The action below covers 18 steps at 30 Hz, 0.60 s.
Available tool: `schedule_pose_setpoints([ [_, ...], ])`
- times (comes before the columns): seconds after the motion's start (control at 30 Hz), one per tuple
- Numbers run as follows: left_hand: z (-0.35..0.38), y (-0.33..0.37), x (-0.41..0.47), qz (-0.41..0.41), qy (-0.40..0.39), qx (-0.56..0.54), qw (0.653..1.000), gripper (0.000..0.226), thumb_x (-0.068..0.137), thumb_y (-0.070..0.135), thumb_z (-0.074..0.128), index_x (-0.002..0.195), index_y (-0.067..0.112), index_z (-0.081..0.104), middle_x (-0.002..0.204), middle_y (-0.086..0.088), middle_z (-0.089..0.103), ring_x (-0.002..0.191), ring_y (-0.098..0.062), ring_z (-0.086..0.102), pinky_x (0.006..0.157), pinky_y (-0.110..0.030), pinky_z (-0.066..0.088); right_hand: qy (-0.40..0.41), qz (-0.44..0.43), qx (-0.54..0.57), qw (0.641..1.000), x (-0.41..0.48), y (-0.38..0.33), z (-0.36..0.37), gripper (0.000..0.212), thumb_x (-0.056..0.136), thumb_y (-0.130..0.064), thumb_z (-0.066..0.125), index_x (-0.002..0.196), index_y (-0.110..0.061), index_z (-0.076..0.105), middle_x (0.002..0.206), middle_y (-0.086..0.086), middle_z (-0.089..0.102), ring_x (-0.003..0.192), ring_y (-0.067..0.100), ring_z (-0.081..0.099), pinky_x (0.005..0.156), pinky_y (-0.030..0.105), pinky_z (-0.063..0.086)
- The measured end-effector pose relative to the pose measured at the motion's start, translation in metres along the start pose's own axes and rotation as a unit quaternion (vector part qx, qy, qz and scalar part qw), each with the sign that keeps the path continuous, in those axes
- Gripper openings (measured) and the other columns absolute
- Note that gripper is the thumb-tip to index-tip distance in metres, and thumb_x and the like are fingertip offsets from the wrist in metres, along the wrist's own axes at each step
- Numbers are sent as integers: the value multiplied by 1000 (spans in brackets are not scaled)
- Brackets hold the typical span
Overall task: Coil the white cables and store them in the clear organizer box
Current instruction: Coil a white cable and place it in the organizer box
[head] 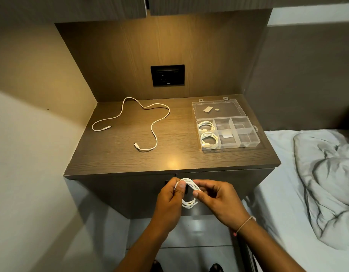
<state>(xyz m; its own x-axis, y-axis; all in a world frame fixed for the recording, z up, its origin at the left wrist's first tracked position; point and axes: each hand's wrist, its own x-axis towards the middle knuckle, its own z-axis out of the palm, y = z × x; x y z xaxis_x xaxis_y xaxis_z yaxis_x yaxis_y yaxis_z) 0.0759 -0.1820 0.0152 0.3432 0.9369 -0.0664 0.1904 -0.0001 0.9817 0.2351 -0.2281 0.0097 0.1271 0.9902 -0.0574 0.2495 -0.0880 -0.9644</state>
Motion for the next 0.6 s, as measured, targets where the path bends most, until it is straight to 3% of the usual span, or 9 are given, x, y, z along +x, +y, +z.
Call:
schedule_pose_setpoints([
  [0.1, -1, 1, 0, 6, -12, 1, 1000, 25, 100, 26, 44, 85, 17, 61, 66, 18, 62, 62, 1, 57, 58, -13, 45, 11, -13, -12, 1000, 0, 0, 2, 24, 91, -21, 67, 111, -33, 73, 102, -13, 77, 96, 9, 72, 85, 31, 59],
  [0.23, -4, 2, 0, 14, -20, 10, 1000, 24, 99, 26, 45, 82, 20, 60, 64, 20, 62, 60, 1, 57, 56, -11, 43, 38, -21, -12, 999, -2, 1, 6, 18, 95, -19, 61, 104, -27, 75, 90, -7, 77, 80, 14, 70, 73, 35, 59],
  [0.37, -3, 3, -2, 17, -28, 22, 999, 22, 98, 30, 45, 80, 25, 58, 64, 22, 61, 61, 1, 57, 57, -11, 43, 52, -31, -11, 998, -4, -1, 9, 25, 96, -35, 49, 96, -22, 72, 79, 4, 72, 71, 25, 65, 70, 51, 57],
  [0.5, -1, 4, -3, 5, -39, 15, 999, 25, 99, 29, 44, 77, 26, 57, 62, 22, 59, 61, 1, 55, 57, -11, 42, 66, -47, -11, 997, -2, 0, 9, 27, 96, -35, 47, 92, -20, 70, 80, 3, 71, 74, 27, 66, 72, 56, 55],
  [0.6, -4, 5, -3, -21, -53, 2, 998, 31, 101, 28, 42, 73, 23, 56, 61, 15, 54, 58, -1, 48, 56, -12, 40, 90, -80, -35, 992, 0, 3, 6, 26, 94, -32, 51, 93, -20, 74, 90, -2, 68, 89, 19, 65, 79, 48, 56],
])
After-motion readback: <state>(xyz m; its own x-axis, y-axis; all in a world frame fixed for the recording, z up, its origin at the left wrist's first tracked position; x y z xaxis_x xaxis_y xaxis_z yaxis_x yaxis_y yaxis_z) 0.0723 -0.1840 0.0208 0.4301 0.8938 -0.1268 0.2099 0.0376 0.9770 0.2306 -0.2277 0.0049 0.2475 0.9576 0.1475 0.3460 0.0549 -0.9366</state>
